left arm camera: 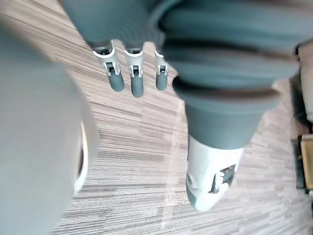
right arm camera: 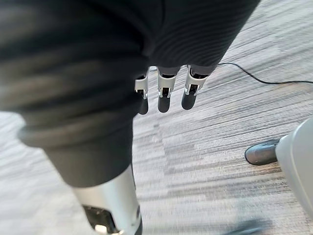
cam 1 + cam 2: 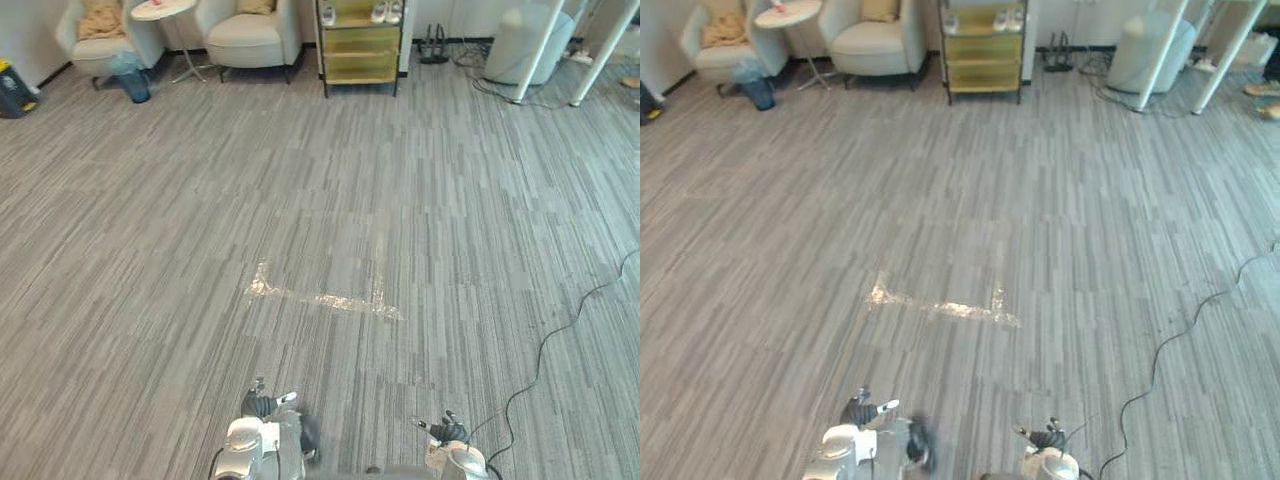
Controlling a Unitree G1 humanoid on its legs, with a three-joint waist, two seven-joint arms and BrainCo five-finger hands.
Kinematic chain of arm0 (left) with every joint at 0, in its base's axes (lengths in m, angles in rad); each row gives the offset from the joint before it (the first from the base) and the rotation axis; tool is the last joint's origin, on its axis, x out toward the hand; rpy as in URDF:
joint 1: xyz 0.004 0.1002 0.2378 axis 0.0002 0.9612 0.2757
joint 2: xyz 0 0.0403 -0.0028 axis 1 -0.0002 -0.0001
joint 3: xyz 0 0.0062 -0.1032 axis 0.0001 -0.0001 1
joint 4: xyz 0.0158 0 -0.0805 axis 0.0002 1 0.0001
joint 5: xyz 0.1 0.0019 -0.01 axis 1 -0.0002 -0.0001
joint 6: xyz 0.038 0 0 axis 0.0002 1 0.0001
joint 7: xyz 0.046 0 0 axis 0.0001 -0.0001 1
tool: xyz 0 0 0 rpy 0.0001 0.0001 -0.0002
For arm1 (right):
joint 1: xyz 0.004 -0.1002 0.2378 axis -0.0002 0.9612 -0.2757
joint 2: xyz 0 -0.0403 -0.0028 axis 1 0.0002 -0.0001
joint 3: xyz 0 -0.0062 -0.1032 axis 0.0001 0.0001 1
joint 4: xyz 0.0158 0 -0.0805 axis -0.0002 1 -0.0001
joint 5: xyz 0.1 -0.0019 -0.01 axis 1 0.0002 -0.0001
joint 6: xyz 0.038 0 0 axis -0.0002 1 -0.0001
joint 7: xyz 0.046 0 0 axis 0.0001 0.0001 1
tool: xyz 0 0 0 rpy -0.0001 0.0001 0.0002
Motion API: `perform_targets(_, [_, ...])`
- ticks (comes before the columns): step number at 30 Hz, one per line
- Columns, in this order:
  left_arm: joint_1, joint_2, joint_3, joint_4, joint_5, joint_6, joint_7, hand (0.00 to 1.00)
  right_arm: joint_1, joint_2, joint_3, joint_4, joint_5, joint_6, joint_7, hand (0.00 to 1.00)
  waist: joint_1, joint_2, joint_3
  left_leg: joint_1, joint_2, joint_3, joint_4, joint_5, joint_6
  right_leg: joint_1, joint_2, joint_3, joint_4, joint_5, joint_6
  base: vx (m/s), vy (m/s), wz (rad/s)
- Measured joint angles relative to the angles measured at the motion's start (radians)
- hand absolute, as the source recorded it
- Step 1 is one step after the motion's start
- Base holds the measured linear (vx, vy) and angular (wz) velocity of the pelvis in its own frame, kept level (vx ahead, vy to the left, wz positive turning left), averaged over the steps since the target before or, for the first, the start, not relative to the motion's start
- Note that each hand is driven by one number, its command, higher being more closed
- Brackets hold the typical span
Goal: Pick up cushions and gather them together orderly.
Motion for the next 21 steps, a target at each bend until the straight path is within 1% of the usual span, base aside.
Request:
perform_targets(1, [0.001,0.003,-0.001,0.004,0.000,0.000,0.000,0.00,0.001,-0.003,0.000,0.003,0.000,0.000,0.000,0.00,0.000,-0.005,-0.005,0.001,-0.006,-0.002,0.006,0.024,0.019,0.004,-0.003,0.005,0.001,-0.004,0.006,0.72,0.165,-0.38])
perform_targets(2, [-0.004,0.018,-0.008,0.026,0.001,0.002,-0.003,0.00,0.005,0.004,0.000,0.011,-0.001,-0.001,0.000,0.00,-0.018,-0.046,-0.031,-0.009,-0.040,-0.009,0.052,-0.016,0.066,0.006,-0.045,0.009,0.033,-0.011,0.018,0.88,0.202,0.02])
perform_targets(3, [-0.009,0.030,-0.011,0.034,0.004,0.002,-0.009,0.00,0.024,0.004,-0.001,0.016,-0.003,-0.002,-0.001,0.00,-0.013,-0.057,-0.041,-0.016,-0.047,-0.003,0.129,-0.088,0.071,-0.036,-0.060,0.024,0.164,-0.012,0.019,0.74,0.166,0.08])
perform_targets(4, [-0.009,0.031,-0.011,0.035,0.004,0.002,-0.009,0.00,0.025,0.004,-0.001,0.021,-0.003,-0.003,-0.001,0.00,-0.010,-0.060,-0.044,-0.011,-0.048,0.001,0.142,-0.106,0.067,-0.048,-0.062,0.029,0.207,-0.012,0.020,0.72,0.180,0.03])
perform_targets(5, [-0.008,0.034,-0.021,0.038,0.003,0.002,-0.009,0.00,0.031,0.005,-0.007,0.030,-0.004,-0.001,0.000,0.00,-0.009,-0.069,-0.048,0.016,-0.058,0.004,0.152,-0.143,0.062,-0.084,-0.064,0.033,0.326,-0.013,0.069,0.53,0.127,0.04])
perform_targets(6, [-0.012,0.049,-0.045,0.053,0.002,0.006,-0.011,0.00,0.035,0.014,-0.008,0.029,-0.014,-0.001,0.005,0.00,-0.015,-0.076,-0.048,0.077,-0.076,-0.009,0.161,-0.204,0.064,-0.184,-0.069,0.040,0.613,0.037,0.245,0.77,0.161,0.09])
perform_targets(7, [-0.014,0.052,-0.047,0.072,0.002,0.024,-0.011,0.00,0.037,0.022,-0.008,0.020,-0.018,-0.005,0.011,0.00,-0.023,-0.075,-0.045,0.152,-0.087,-0.020,0.157,-0.247,0.062,-0.268,-0.076,0.032,0.837,0.040,0.279,0.61,0.099,0.09])
perform_targets(8, [-0.014,0.051,-0.048,0.075,0.002,0.026,-0.009,0.00,0.037,0.022,-0.009,0.015,-0.019,-0.006,0.012,0.00,-0.024,-0.073,-0.044,0.174,-0.088,-0.022,0.152,-0.256,0.057,-0.291,-0.078,0.025,0.877,0.032,0.266,0.67,0.041,0.01])
perform_targets(9, [-0.013,0.046,-0.059,0.077,0.002,0.029,-0.009,0.00,0.043,0.013,0.001,-0.015,-0.019,-0.010,0.016,0.00,-0.028,-0.063,-0.041,0.284,-0.089,-0.029,0.101,-0.278,0.053,-0.387,-0.092,-0.031,0.970,-0.020,0.192,0.54,-0.001,0.01])
perform_targets(10, [-0.012,0.044,-0.072,0.084,0.002,0.029,-0.009,0.00,0.041,0.010,0.001,-0.023,-0.019,-0.016,0.018,0.00,-0.030,-0.050,-0.035,0.359,-0.085,-0.038,0.052,-0.278,0.053,-0.434,-0.098,-0.073,0.944,-0.055,0.133,0.53,-0.019,0.04])
perform_targets(11, [-0.013,0.043,-0.074,0.088,0.002,0.029,-0.009,0.00,0.040,0.009,0.001,-0.027,-0.018,-0.017,0.018,0.00,-0.032,-0.046,-0.033,0.378,-0.082,-0.041,0.039,-0.278,0.053,-0.447,-0.099,-0.086,0.929,-0.062,0.119,0.50,-0.083,0.26])
perform_targets(12, [-0.016,0.037,-0.076,0.095,0.001,0.029,-0.009,0.00,0.040,0.010,0.001,-0.051,-0.019,-0.022,0.019,0.00,-0.041,-0.036,-0.028,0.440,-0.068,-0.055,-0.003,-0.278,0.053,-0.506,-0.101,-0.126,0.826,-0.080,0.085,0.56,-0.145,0.48])
perform_targets(13, [-0.016,0.033,-0.078,0.095,0.001,0.029,-0.010,0.00,0.037,0.010,0.000,-0.058,-0.019,-0.025,0.019,0.00,-0.052,-0.037,-0.030,0.472,-0.051,-0.072,-0.033,-0.281,0.049,-0.562,-0.100,-0.143,0.664,-0.062,0.086,0.55,-0.183,0.71])
perform_targets(14, [-0.016,0.034,-0.086,0.095,0.001,0.028,-0.010,0.00,0.031,0.009,-0.002,-0.057,-0.020,-0.025,0.020,0.00,-0.063,-0.039,-0.033,0.485,-0.038,-0.089,-0.049,-0.290,0.034,-0.580,-0.098,-0.141,0.535,-0.013,0.087,0.26,-0.118,0.65])
perform_targets(15, [-0.016,0.035,-0.088,0.095,0.001,0.028,-0.010,0.00,0.029,0.008,-0.002,-0.057,-0.019,-0.025,0.020,0.00,-0.068,-0.039,-0.033,0.490,-0.032,-0.096,-0.055,-0.297,0.021,-0.587,-0.098,-0.138,0.480,0.011,0.088,0.55,-0.277,0.82])
perform_targets(16, [-0.012,0.042,-0.103,0.107,0.002,0.028,-0.014,0.00,0.026,0.002,-0.029,-0.033,-0.019,-0.023,0.021,0.00,-0.073,-0.061,-0.035,0.542,-0.021,-0.139,-0.077,-0.337,-0.042,-0.589,-0.083,-0.108,0.356,0.222,0.056,0.57,-0.290,0.54])
perform_targets(17, [-0.013,0.032,-0.102,0.118,0.002,0.030,-0.014,0.00,0.023,0.000,-0.037,-0.024,-0.020,-0.023,0.021,0.00,-0.071,-0.046,-0.036,0.550,-0.006,-0.144,-0.075,-0.337,-0.043,-0.587,-0.075,-0.114,0.369,0.212,0.055,0.78,-0.399,0.54])
perform_targets(18, [-0.013,0.020,-0.089,0.114,0.005,0.027,-0.018,0.00,0.023,-0.016,-0.040,-0.014,-0.020,-0.021,0.018,0.00,-0.063,-0.021,-0.046,0.537,0.023,-0.148,-0.037,-0.317,-0.056,-0.577,-0.071,-0.133,0.393,0.172,0.037,0.52,-0.294,0.30])
perform_targets(19, [-0.020,0.001,-0.069,0.114,0.012,0.027,-0.017,0.00,0.024,-0.019,-0.054,-0.021,-0.018,-0.019,0.018,0.00,-0.073,-0.008,-0.040,0.518,0.038,-0.159,0.048,-0.302,-0.067,-0.552,-0.078,-0.166,0.411,0.128,0.022,0.50,-0.298,0.45])
perform_targets(20, [-0.022,-0.004,-0.063,0.114,0.013,0.027,-0.017,0.00,0.024,-0.019,-0.058,-0.022,-0.018,-0.020,0.018,0.00,-0.081,-0.004,-0.038,0.499,0.042,-0.165,0.095,-0.301,-0.068,-0.538,-0.078,-0.175,0.409,0.116,0.020,0.46,-0.306,0.62])
perform_targets(21, [-0.023,-0.020,-0.041,0.108,0.018,0.027,-0.019,0.00,0.026,-0.019,-0.061,-0.025,-0.014,-0.020,0.017,0.00,-0.091,-0.001,-0.036,0.416,0.071,-0.169,0.311,-0.268,-0.076,-0.482,-0.081,-0.208,0.396,0.087,0.008,0.35,-0.244,0.49])
